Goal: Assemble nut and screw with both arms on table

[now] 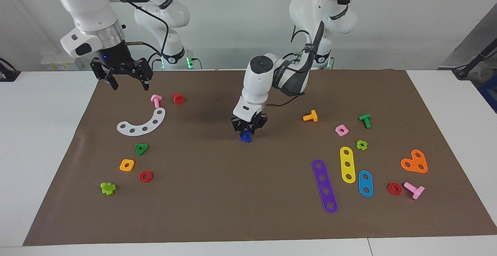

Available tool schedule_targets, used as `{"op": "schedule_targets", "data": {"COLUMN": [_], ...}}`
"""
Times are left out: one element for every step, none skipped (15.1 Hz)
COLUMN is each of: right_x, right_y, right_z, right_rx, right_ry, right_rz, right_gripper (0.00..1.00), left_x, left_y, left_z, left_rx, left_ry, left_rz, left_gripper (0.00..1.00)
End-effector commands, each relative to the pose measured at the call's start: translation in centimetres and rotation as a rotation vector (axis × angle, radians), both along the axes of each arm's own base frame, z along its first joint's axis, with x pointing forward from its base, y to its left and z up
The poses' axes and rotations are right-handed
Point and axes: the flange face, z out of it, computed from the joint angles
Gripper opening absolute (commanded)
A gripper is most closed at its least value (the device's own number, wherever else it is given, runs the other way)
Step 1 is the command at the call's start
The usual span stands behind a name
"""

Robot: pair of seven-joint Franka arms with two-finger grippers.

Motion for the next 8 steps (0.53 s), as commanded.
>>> {"op": "schedule_targets", "data": {"right_x": [0.03, 0.05, 0.07, 0.08, 0.08, 0.11, 0.13, 0.09], "right_y": [-0.03, -0.06, -0.15, -0.32, -0.30, -0.32, -0.22, -0.22], "right_z": [-0.15, -0.06, -0.05, -0.12, -0.05, -0.09, -0.06, -0.11], "right_rx": [0.012, 0.009, 0.009, 0.009, 0.010, 0.009, 0.011, 0.011], "right_ry": [-0.005, -0.008, -0.009, -0.008, -0.009, -0.011, -0.014, -0.014], "right_rz": [0.017, 0.017, 0.015, 0.014, 0.014, 0.012, 0.013, 0.013], "right_gripper": [1.00, 1.00, 1.00, 1.00, 1.00, 1.00, 1.00, 1.00], "left_x": [-0.82, -1.07, -1.13, -1.11, -1.17, -1.19, -1.19, -1.09], "left_y": [0.24, 0.31, 0.35, 0.34, 0.27, 0.28, 0.28, 0.33], "left_z": [-2.04, -2.25, -2.30, -2.29, -2.28, -2.30, -2.30, -2.23], "left_rx": [0.035, 0.040, 0.038, 0.039, 0.039, 0.040, 0.040, 0.039], "left_ry": [-0.016, -0.012, -0.015, -0.017, -0.017, -0.016, -0.016, -0.018], "left_rz": [-0.015, -0.018, -0.018, -0.020, -0.023, -0.023, -0.025, -0.026], "left_gripper": [0.00, 0.00, 0.00, 0.00, 0.00, 0.00, 0.00, 0.10]}}
